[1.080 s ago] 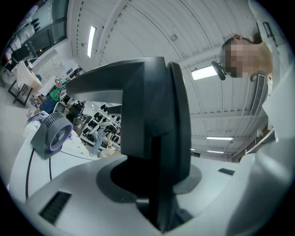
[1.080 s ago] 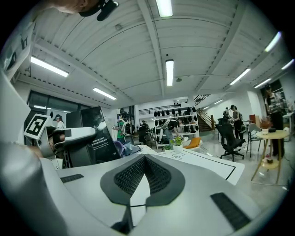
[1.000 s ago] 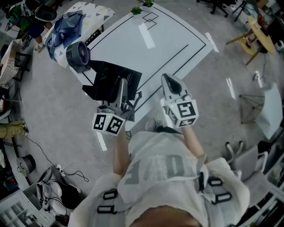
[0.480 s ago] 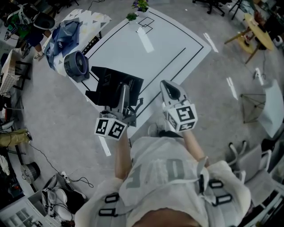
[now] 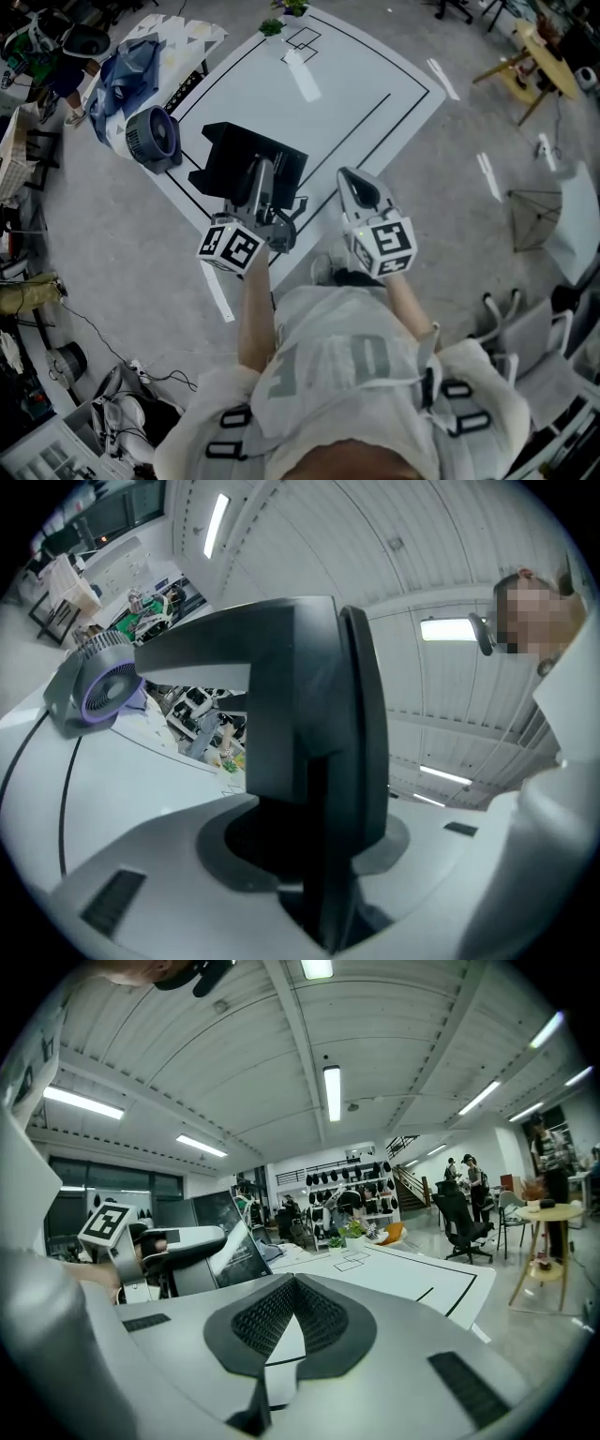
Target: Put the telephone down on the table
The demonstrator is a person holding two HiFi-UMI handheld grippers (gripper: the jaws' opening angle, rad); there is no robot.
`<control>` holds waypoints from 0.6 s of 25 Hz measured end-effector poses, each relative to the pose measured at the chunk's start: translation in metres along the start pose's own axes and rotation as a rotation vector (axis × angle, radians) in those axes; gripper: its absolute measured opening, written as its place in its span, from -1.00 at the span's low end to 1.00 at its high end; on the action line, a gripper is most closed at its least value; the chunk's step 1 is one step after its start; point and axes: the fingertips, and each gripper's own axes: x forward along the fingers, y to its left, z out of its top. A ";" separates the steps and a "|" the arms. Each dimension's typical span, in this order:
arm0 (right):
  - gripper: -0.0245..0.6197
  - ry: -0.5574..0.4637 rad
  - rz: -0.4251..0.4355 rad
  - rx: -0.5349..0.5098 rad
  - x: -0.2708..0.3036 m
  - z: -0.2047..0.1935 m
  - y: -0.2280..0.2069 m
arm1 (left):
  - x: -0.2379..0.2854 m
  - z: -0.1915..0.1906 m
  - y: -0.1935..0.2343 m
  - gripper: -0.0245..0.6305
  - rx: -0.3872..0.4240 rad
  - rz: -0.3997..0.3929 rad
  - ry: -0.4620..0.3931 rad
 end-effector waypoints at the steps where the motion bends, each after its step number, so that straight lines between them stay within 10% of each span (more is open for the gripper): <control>1: -0.90 0.002 0.002 0.003 0.000 0.000 -0.001 | 0.003 -0.002 0.005 -0.48 -0.025 0.007 0.003; 15: -0.90 0.035 0.009 0.063 0.000 -0.019 -0.013 | 0.029 -0.038 0.060 -0.47 -0.278 0.102 0.073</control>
